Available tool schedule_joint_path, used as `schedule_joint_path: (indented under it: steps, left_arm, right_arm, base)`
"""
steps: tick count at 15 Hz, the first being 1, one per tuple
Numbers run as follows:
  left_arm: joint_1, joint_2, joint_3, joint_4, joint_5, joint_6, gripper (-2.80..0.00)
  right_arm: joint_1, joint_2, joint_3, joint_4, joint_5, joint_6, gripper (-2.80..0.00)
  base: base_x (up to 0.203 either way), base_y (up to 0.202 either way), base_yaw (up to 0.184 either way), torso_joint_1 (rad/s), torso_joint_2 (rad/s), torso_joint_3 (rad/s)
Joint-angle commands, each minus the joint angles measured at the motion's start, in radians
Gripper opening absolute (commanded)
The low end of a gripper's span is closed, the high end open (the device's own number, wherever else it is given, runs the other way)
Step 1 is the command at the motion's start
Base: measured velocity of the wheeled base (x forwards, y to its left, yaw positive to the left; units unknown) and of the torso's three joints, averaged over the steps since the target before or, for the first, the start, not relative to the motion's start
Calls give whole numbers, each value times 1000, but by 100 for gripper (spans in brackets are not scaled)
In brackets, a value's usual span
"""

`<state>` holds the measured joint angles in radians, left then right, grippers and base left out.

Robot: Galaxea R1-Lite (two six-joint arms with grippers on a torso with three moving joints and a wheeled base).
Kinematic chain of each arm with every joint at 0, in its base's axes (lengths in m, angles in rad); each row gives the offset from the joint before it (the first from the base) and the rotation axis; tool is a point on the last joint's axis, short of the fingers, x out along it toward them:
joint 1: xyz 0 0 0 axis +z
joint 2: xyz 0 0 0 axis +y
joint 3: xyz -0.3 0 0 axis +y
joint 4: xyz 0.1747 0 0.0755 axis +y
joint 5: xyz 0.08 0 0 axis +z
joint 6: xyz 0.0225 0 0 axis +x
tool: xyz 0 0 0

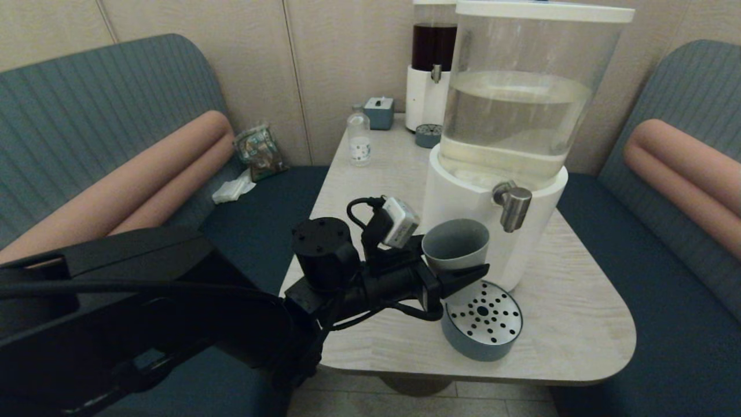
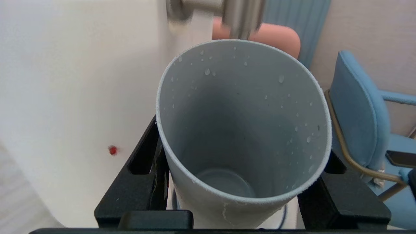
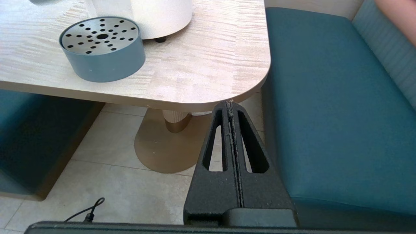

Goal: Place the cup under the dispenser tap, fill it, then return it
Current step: Place it under the water dispenser

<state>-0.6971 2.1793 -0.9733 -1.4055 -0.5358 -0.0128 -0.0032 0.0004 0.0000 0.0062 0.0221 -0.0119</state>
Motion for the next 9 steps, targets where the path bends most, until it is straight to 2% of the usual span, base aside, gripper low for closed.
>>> schedule_joint_path:
  steps: [1, 7, 9]
  left_arm:
    - [-10, 59, -30, -9, -4, 0, -280]
    - [-58, 199, -230, 3, 3, -8, -280]
    - [-59, 223, -246, 3, 5, -10, -280]
  right_arm:
    - [0, 0, 0, 0, 1, 0, -280]
    - [0, 0, 0, 0, 1, 0, -280]
    - [0, 0, 0, 0, 1, 0, -280]
  base:
    - [0, 0, 0, 0, 0, 0]
    - [0, 0, 0, 0, 0, 0]
    - [0, 0, 0, 0, 0, 0]
